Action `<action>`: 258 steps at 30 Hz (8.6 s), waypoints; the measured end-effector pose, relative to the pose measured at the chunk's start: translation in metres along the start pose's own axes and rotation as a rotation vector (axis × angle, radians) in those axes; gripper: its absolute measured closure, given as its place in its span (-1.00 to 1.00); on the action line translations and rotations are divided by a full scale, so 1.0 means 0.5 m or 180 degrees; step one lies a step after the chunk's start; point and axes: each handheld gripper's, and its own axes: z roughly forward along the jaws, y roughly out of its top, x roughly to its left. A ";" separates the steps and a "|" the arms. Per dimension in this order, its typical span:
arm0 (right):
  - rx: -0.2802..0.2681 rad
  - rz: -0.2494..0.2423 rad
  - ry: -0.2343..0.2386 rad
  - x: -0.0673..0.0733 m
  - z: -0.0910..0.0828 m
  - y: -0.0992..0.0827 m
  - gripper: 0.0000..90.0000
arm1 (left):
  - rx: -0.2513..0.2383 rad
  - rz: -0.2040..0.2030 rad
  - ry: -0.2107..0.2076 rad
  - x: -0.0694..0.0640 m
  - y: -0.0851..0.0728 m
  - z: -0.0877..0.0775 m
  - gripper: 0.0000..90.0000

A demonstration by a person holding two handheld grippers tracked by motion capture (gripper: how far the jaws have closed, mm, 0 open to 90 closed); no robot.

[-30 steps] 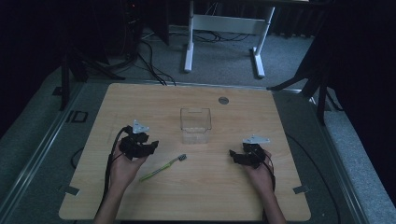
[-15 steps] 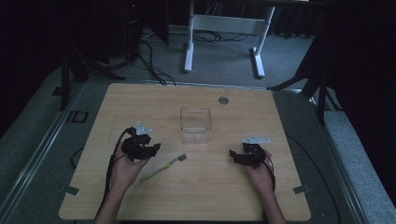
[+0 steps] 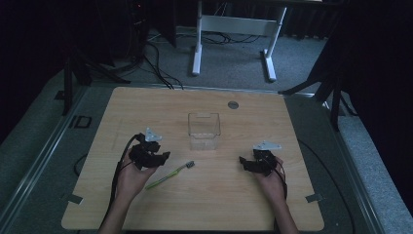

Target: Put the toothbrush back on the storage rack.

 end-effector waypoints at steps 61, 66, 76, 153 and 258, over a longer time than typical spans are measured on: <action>0.0002 0.0003 -0.0001 0.000 0.000 0.000 -0.37 | 0.0410 0.0396 -0.0191 -0.036 0.042 0.023 0.25; 0.0001 0.0002 0.0000 0.000 0.000 0.000 -0.37 | 0.0477 0.0441 -0.0202 -0.040 0.045 0.025 0.26; 0.0003 0.0006 0.0000 0.000 0.000 0.000 -0.37 | 0.0576 0.0491 -0.0226 -0.047 0.049 0.030 0.26; 0.0003 0.0007 0.0000 0.000 0.000 0.000 -0.37 | 0.1251 0.0718 -0.0312 -0.064 0.052 0.070 0.35; 0.0003 0.0007 0.0000 0.000 0.000 0.000 -0.37 | 0.1849 0.0896 -0.0469 -0.067 0.023 0.150 0.78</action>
